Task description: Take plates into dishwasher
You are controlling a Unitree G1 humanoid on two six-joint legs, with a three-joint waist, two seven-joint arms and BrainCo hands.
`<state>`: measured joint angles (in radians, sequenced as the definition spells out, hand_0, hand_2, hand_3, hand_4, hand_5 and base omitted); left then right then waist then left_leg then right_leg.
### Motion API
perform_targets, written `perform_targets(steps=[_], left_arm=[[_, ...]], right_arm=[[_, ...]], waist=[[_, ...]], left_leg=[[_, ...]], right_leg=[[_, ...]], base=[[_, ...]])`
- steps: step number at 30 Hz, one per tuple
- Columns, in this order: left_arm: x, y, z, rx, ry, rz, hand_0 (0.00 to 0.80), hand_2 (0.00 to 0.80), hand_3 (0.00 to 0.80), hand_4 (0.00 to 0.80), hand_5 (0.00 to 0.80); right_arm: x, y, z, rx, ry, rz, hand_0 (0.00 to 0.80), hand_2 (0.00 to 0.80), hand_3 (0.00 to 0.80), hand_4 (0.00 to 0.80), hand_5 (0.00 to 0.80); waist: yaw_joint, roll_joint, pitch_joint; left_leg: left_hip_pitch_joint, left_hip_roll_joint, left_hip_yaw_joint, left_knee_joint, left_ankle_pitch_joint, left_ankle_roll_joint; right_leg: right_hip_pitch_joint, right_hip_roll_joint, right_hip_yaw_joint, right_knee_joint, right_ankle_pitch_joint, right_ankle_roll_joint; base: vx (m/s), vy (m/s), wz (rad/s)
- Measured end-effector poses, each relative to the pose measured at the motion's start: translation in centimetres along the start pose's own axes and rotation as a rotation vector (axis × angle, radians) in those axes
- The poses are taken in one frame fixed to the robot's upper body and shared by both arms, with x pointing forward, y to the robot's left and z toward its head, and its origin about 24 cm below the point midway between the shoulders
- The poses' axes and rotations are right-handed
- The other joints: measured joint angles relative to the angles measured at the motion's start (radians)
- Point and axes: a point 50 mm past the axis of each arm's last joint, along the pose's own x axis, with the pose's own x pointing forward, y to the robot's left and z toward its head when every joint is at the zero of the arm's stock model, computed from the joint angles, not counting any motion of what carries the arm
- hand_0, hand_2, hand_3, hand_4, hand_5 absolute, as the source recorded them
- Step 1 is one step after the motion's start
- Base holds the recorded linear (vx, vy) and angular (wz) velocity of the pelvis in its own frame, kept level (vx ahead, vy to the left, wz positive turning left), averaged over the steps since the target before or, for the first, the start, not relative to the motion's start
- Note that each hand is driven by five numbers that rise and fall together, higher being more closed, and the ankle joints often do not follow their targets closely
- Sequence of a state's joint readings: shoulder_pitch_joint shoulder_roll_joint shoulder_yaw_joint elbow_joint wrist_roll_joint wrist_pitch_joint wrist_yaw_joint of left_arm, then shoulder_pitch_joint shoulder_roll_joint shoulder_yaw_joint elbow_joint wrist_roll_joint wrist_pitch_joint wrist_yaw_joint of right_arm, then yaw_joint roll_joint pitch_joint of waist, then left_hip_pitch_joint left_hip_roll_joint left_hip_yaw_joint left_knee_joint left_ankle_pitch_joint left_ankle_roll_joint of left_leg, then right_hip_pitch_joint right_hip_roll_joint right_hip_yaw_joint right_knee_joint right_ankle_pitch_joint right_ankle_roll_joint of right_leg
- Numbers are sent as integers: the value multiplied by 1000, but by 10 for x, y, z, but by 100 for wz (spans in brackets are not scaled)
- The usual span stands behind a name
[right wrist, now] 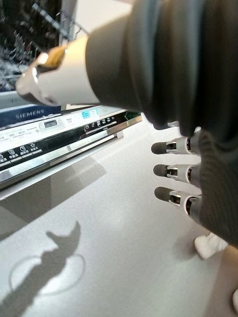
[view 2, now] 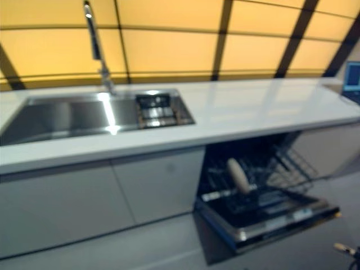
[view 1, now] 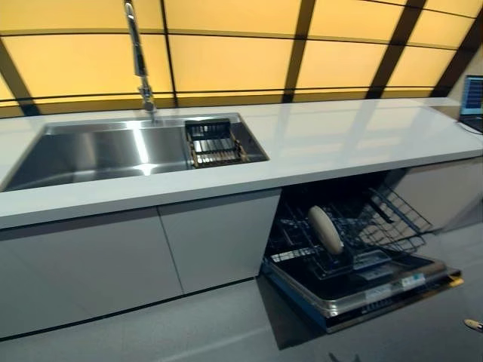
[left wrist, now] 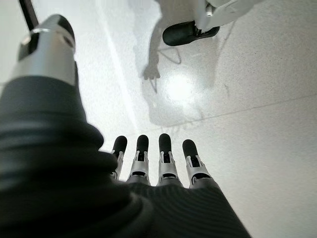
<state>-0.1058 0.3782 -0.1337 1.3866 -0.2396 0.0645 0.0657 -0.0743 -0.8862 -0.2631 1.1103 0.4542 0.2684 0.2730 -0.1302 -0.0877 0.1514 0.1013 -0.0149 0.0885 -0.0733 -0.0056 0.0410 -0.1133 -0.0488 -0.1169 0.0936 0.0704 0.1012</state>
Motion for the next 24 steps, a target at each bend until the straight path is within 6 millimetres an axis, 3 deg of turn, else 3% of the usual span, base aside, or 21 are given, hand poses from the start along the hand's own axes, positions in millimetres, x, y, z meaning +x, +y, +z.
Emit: perform_targets(steps=[2, 3, 4, 6, 8, 9, 10, 11, 13, 16, 21, 24], left_arm=[[0, -2, 5, -55, -19, -17, 0, 0, 0, 0, 0], [0, -1, 2, -102, -3, -16, 0, 0, 0, 0, 0], [0, -1, 6, -125, -14, -21, 0, 0, 0, 0, 0], [0, 2, 4, -209, 5, -26, 0, 0, 0, 0, 0], [0, 10, 1, -229, 17, -9, 0, 0, 0, 0, 0], [0, 20, -2, -260, 24, 16, 0, 0, 0, 0, 0], [0, 22, -1, -273, 19, 19, 0, 0, 0, 0, 0], [0, 17, -6, -293, 35, 8, 0, 0, 0, 0, 0], [0, 4, -10, -345, 50, -29, 0, 0, 0, 0, 0], [-1, -7, -15, -404, 65, -66, 0, 0, 0, 0, 0], [-2, -14, -24, -405, 76, -80, 0, 0, 0, 0, 0], [-2, -15, -25, -405, 74, -90, 0, 0, 0, 0, 0]], right_arm=[[6, 15, -18, 44, 39, 45, 0, 0, 0, 0, 0], [9, 26, -26, 80, 43, 74, 0, 0, 0, 0, 0], [10, 31, -31, 94, 53, 88, 0, 0, 0, 0, 0], [16, 55, -47, 170, 78, 143, 0, 0, 0, 0, 0], [18, 71, -54, 199, 101, 179, 0, 0, 0, 0, 0], [20, 84, -61, 207, 122, 205, 0, 0, 0, 0, 0], [20, 89, -62, 211, 126, 220, 0, 0, 0, 0, 0], [21, 93, -59, 221, 119, 232, 0, 0, 0, 0, 0], [20, 90, -62, 248, 124, 230, 0, 0, 0, 0, 0], [17, 83, -77, 283, 151, 233, 0, 0, 0, 0, 0], [13, 86, -92, 374, 154, 287, 0, 0, 0, 0, 0], [12, 98, -103, 430, 158, 325, 0, 0, 0, 0, 0]], waist=[[17, 30, 14], [39, 31, 12], [40, 30, 11], [84, 21, 7], [104, 1, 3], [122, -10, 3], [126, -6, 3], [120, 19, 7], [119, 52, 4], [118, 61, -2], [116, 64, -6], [116, 68, -9]], left_leg=[[4, 63, 27, -7, 11, -22], [-6, 78, 52, -4, 18, -32], [-8, 82, 50, -4, 16, -33], [-14, 87, 45, -3, 22, -60], [-16, 81, 41, 0, 23, -105], [-22, 92, 44, 11, 19, -137], [-31, 103, 44, 22, 16, -148], [-51, 139, 31, 46, 16, -157], [-66, 177, 17, 69, 21, -150], [-79, 201, 11, 80, 22, -149], [-84, 199, -16, 56, 43, -182], [-101, 181, -35, 44, 54, -182]], right_leg=[[-8, -6, 5, 146, -48, -3], [-3, -39, 21, 194, -83, 3], [10, -53, 24, 179, -88, 13], [97, -152, 33, 10, -87, 44], [164, -199, 47, -116, 5, 61], [178, -188, 32, -139, -14, 98], [181, -173, 25, -153, -28, 86], [189, -135, 18, -173, -29, 62], [194, -88, 12, -173, -32, 30], [201, -47, -5, -174, -40, 5], [193, -43, -4, -172, -40, 2], [182, -57, -4, -171, -35, 9]], base=[[-96, -302, -20], [-85, -330, -33], [-102, -347, -32], [-138, -434, -45], [-124, -360, -33], [-77, -207, -16], [-116, -260, -8], [-94, -203, 8], [-58, -182, 13], [-7, -149, 15], [-40, -92, 8], [-32, -90, 15]])
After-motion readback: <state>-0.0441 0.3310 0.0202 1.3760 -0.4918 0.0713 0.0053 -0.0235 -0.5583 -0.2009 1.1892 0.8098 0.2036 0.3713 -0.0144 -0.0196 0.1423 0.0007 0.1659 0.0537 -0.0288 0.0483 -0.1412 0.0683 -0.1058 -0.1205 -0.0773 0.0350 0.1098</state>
